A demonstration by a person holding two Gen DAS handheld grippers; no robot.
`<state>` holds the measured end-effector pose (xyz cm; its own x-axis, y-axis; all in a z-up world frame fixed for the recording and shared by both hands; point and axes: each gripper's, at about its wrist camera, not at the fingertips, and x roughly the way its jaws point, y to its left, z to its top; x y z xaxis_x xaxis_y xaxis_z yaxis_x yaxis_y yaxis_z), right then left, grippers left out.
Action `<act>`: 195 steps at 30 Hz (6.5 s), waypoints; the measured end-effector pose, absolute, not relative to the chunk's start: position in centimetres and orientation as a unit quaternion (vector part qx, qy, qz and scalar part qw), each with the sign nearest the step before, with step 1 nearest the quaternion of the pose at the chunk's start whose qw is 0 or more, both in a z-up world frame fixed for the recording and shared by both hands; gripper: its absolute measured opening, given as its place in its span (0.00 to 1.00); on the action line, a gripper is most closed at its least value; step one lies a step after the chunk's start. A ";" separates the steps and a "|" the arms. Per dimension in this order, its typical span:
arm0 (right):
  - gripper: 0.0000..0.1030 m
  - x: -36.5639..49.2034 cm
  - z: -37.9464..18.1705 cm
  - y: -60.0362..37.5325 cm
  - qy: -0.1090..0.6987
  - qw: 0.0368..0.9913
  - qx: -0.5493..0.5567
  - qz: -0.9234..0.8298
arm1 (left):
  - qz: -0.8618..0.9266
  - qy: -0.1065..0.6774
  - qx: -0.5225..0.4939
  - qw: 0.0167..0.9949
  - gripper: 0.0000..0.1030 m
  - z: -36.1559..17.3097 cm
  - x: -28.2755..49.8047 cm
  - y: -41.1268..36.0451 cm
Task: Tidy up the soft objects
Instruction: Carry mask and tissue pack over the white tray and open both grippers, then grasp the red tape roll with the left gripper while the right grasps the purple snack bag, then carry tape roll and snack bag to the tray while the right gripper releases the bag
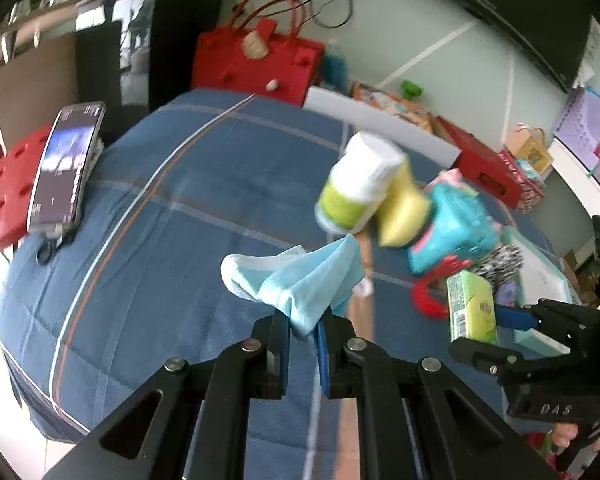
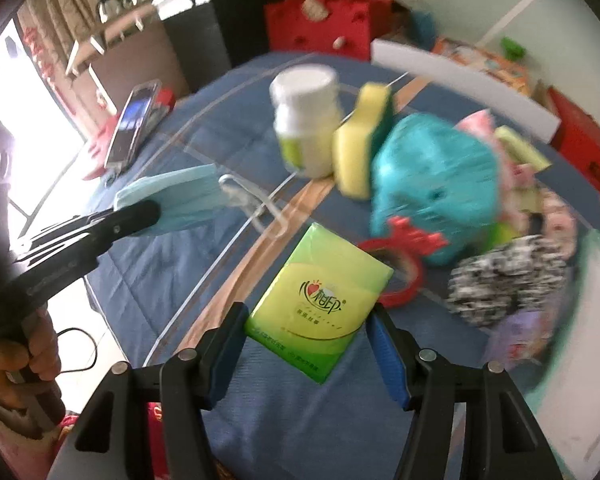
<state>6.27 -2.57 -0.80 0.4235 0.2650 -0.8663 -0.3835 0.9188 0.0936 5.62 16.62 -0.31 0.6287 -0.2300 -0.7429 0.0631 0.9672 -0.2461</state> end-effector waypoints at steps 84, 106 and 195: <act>0.79 7.1 5.7 -29.0 0.469 0.874 0.073 -0.106 | -0.095 0.485 -0.063 0.867 0.79 5.3 12.0 -3.0; 0.80 8.0 -0.6 -16.8 0.532 0.846 0.014 0.034 | -0.080 0.534 -0.037 0.841 0.95 -1.3 10.4 -1.3; 0.01 5.4 5.4 -17.4 0.410 0.912 0.004 0.031 | -0.144 0.511 -0.107 0.840 0.54 1.2 10.2 -0.3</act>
